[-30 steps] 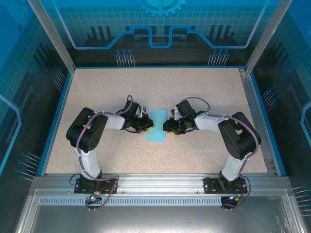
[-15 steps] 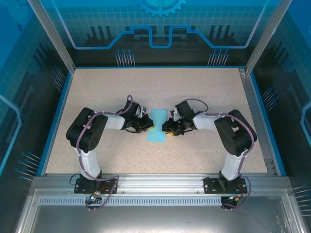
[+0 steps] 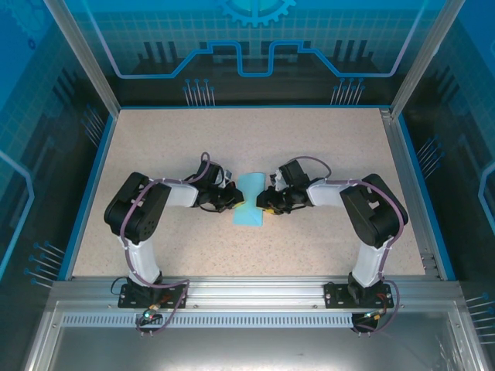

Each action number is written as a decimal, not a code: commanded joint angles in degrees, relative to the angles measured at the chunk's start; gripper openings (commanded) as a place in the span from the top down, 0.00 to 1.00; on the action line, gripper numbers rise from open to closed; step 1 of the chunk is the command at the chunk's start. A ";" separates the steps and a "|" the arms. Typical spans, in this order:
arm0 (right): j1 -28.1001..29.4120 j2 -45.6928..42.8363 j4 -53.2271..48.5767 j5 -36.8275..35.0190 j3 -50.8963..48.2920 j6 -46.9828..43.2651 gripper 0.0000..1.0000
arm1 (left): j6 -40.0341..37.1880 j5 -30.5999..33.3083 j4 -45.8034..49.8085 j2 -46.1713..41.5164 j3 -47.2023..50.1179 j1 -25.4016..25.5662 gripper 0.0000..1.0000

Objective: Fold a paper plane with a square sheet of paper (pick it up from the middle)
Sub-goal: Fold the triangle a second time at the center of the table, then turn over the paper at the center of the table.

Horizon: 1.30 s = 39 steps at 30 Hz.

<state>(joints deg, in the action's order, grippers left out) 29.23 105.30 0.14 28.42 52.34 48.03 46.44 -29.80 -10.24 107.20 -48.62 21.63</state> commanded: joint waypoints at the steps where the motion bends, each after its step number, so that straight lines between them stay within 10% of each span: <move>1: -0.47 -0.08 2.58 1.94 -0.81 0.07 0.67 | 1.27 1.25 0.24 -1.20 1.50 -0.05 0.94; 26: 0.23 3.35 10.41 6.87 -1.39 -1.78 0.68 | 2.79 5.15 -0.25 -7.45 3.75 -0.56 0.78; 39: 0.54 -1.28 2.28 4.07 0.95 -6.22 0.90 | 1.34 11.60 4.87 -16.72 6.20 -1.16 0.76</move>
<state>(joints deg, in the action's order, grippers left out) 29.36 107.53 6.92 33.23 51.51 44.53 48.73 -20.99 -8.27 93.51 -43.42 20.82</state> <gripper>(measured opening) 0.110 0.243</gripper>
